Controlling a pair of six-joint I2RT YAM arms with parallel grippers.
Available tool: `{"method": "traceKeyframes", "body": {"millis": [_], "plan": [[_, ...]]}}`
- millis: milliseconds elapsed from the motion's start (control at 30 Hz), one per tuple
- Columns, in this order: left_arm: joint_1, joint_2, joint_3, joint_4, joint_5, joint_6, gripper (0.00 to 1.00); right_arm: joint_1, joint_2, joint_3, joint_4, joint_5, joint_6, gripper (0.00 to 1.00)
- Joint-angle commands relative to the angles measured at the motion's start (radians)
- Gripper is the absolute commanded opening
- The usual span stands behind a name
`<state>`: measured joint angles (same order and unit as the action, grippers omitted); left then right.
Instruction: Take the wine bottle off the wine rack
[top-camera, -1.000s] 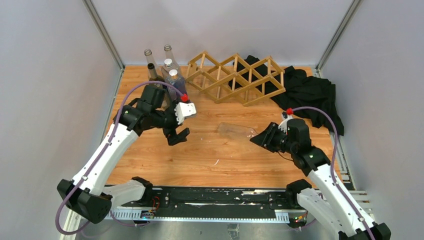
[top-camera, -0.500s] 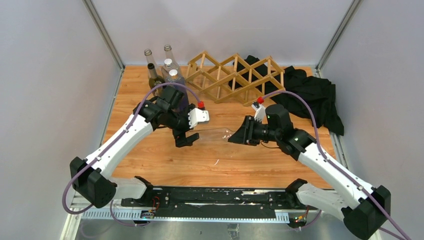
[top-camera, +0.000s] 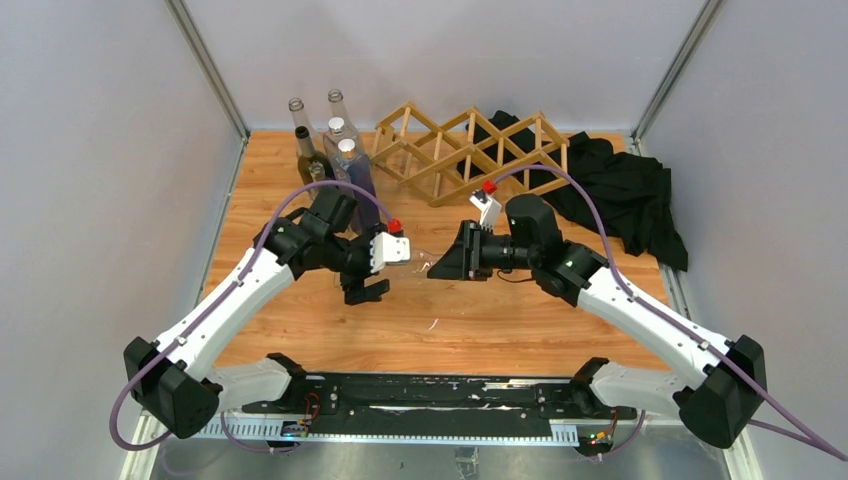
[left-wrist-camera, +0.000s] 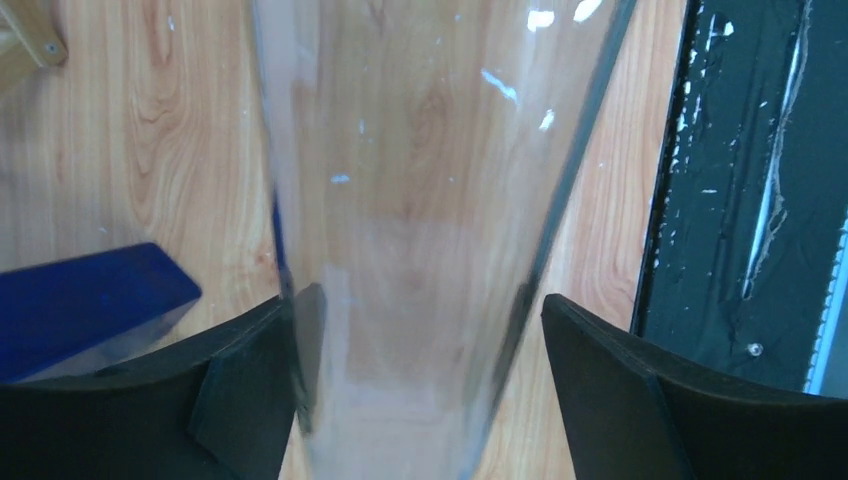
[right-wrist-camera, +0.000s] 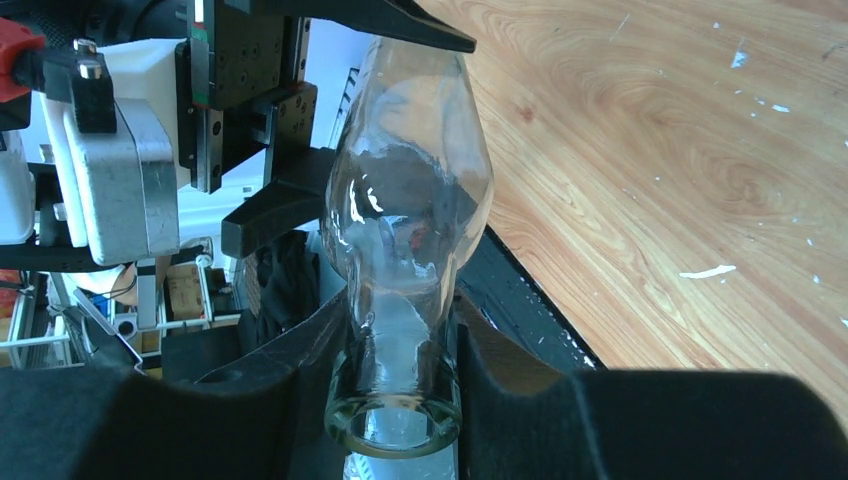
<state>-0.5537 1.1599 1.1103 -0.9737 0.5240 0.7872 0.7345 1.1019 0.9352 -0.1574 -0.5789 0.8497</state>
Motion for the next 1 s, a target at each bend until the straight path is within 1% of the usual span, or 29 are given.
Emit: {"method": "traceKeyframes", "body": {"millis": [0,33,67,100,133,167,233,267,300,333,400,500,667,733,800,900,967], "plan": [[-0.011,-0.014,0.006,0.033,0.006,0.006,0.75,0.022,0.009,0.066,0.105,-0.058,0.029,0.0],[-0.011,-0.019,0.008,0.048,0.002,0.005,0.6,0.021,0.013,0.069,0.102,-0.058,0.028,0.0],[-0.011,-0.027,0.008,0.068,-0.005,-0.003,0.42,0.023,0.014,0.076,0.09,-0.055,0.022,0.0],[-0.01,-0.039,0.003,0.098,-0.018,-0.014,0.19,0.022,0.014,0.079,0.077,-0.05,0.018,0.01],[-0.011,-0.051,-0.002,0.133,-0.038,-0.034,0.02,0.022,0.011,0.082,0.068,-0.043,0.01,0.08],[-0.011,-0.067,-0.009,0.164,-0.051,-0.049,0.0,0.021,0.005,0.086,0.05,-0.035,0.001,0.22],[-0.011,-0.095,-0.018,0.212,-0.058,-0.086,0.0,0.021,-0.019,0.082,0.033,0.008,-0.018,0.57],[-0.01,-0.108,-0.022,0.243,-0.056,-0.125,0.0,0.022,-0.035,0.07,0.035,0.033,-0.031,0.72],[-0.009,-0.114,-0.018,0.258,-0.044,-0.157,0.0,0.022,-0.059,0.051,0.053,0.06,-0.037,0.83],[-0.008,-0.112,-0.01,0.261,-0.028,-0.2,0.0,0.02,-0.084,0.018,0.091,0.079,-0.038,0.85],[-0.002,-0.103,0.023,0.26,0.021,-0.278,0.0,0.021,-0.151,-0.057,0.217,0.11,-0.044,0.87],[0.007,-0.087,0.066,0.245,0.149,-0.374,0.0,0.024,-0.2,-0.112,0.333,0.153,-0.074,0.89],[0.011,-0.084,0.121,0.252,0.366,-0.536,0.0,0.059,-0.142,-0.004,0.347,0.135,-0.201,0.91],[0.014,-0.082,0.139,0.26,0.429,-0.586,0.0,0.076,-0.094,0.04,0.363,0.119,-0.23,0.92],[0.017,-0.084,0.149,0.258,0.479,-0.61,0.0,0.103,-0.055,0.086,0.381,0.115,-0.267,0.92],[0.021,-0.081,0.157,0.215,0.509,-0.589,0.0,0.143,-0.006,0.129,0.415,0.119,-0.31,0.93],[0.026,-0.075,0.158,0.173,0.522,-0.566,0.0,0.158,0.021,0.152,0.421,0.121,-0.322,0.84]]}}
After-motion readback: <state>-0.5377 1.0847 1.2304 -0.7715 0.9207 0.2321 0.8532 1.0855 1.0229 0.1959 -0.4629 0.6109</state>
